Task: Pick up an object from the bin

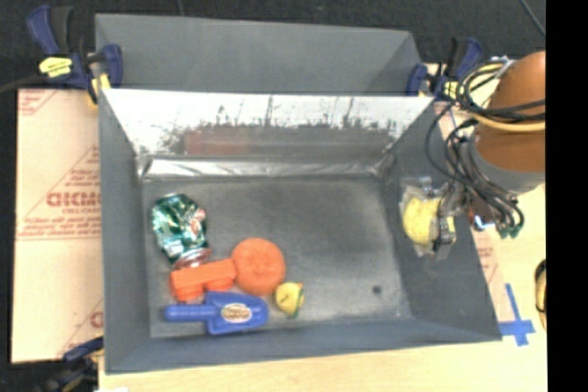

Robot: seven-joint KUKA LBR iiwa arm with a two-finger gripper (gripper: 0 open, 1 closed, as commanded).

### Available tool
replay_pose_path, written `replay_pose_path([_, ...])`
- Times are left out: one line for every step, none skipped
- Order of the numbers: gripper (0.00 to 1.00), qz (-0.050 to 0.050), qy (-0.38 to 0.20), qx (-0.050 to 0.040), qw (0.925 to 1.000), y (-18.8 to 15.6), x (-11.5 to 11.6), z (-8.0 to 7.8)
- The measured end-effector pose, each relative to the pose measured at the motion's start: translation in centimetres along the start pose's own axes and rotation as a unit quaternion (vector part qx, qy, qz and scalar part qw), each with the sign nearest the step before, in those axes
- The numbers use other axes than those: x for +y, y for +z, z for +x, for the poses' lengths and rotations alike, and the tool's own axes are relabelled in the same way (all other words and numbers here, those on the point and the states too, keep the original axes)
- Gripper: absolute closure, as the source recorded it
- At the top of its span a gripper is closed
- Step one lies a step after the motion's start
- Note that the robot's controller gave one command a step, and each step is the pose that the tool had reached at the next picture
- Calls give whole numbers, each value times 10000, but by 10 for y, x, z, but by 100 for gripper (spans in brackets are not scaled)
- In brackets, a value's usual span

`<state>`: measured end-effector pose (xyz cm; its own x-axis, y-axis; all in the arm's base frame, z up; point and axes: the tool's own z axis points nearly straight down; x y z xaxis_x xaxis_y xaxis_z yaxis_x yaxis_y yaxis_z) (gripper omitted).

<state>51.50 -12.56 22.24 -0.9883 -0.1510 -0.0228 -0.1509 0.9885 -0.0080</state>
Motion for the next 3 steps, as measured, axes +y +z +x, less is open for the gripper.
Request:
replay_pose_path([100, 3, 305, -31, 9995, 80, 3, 17])
replay_pose_path([100, 36, -1322, -57, 9912, 61, -2, -20])
replay_pose_path([100, 11, -1660, -37, 9861, 103, 47, -32])
